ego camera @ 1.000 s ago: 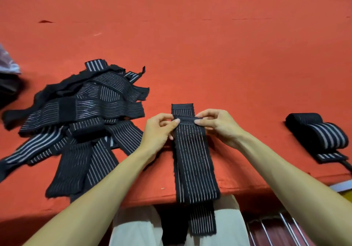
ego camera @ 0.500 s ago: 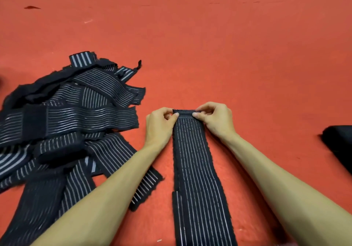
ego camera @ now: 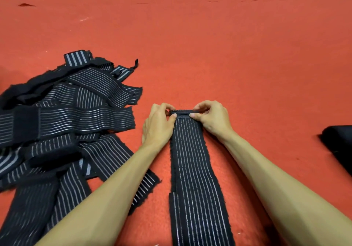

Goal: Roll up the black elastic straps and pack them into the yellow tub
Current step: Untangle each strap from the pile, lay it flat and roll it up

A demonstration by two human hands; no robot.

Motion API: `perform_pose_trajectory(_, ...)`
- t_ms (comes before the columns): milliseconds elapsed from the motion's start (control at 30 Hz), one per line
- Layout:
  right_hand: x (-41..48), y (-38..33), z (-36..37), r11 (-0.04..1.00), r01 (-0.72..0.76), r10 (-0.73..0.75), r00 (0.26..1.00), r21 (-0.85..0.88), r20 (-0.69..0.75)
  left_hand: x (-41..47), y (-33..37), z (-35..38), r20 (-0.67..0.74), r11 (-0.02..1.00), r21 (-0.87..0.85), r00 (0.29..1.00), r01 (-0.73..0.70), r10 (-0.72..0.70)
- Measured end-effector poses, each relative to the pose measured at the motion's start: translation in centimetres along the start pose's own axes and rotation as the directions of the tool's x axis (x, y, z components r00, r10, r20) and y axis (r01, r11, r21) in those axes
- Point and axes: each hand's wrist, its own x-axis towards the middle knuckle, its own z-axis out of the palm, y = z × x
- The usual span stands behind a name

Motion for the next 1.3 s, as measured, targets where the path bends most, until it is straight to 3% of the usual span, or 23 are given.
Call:
perform_pose_trajectory(233,-2.8,-2.0,-2.6,0.992,0.089,-0.089,0.996,0.088,-0.006,-3.9,1.1,-2.6,0.035,0.963,-0.148,0.972,-0.224,0.232)
perform_pose_trajectory(333,-4.7,-4.1,-5.4,0.979,0.174,-0.175,0.985,0.107,0.002,-6.0,3.3,-5.2,0.145,0.946,-0.233,0.954,-0.226,0.264)
perform_pose_trajectory(433,-7.1,-6.4,-8.3,0.948,0.235,-0.263,0.958,0.217,0.113,-8.0,5.3,-7.6,0.215,0.942,-0.157,0.921,-0.296,0.325)
perform_pose_trajectory(533,-9.4,-8.3,-11.0,0.929,0.195,-0.285,0.920,0.316,0.269,-10.0,6.6,-10.3,0.223,0.929,-0.142,0.904,-0.341,0.366)
perform_pose_trajectory(633,-11.6,-9.6,-13.7,0.947,0.124,-0.260,0.838,0.296,0.480,-12.5,8.3,-13.1,0.400,0.901,-0.417,0.866,-0.117,0.298)
perform_pose_trajectory(733,-13.7,-11.2,-15.9,0.938,0.039,-0.267,0.714,0.344,0.648,-14.7,9.8,-15.5,0.591,0.808,-0.568,0.760,0.154,0.270)
perform_pose_trajectory(800,-14.7,-12.3,-17.0,0.894,-0.043,-0.313,0.653,0.446,0.690,-15.3,10.5,-16.7,0.643,0.721,-0.636,0.705,0.275,0.298)
perform_pose_trajectory(900,-15.3,-13.4,-17.5,0.790,-0.093,-0.417,0.643,0.605,0.643,-15.5,11.0,-17.6,0.638,0.557,-0.734,0.677,0.389,0.367)
perform_pose_trajectory(967,-14.8,-13.3,-16.9,0.764,-0.085,-0.419,0.689,0.640,0.591,-15.3,11.1,-17.5,0.628,0.510,-0.750,0.695,0.422,0.349)
perform_pose_trajectory(1133,-13.4,-9.9,-13.1,0.836,-0.117,-0.227,0.816,0.536,0.531,-14.3,9.1,-13.6,0.431,0.712,-0.667,0.893,0.219,0.129)
perform_pose_trajectory(1300,-10.9,-6.9,-9.2,0.800,-0.169,-0.158,0.866,0.575,0.474,-11.4,6.2,-9.9,0.275,0.749,-0.656,0.954,0.098,0.116)
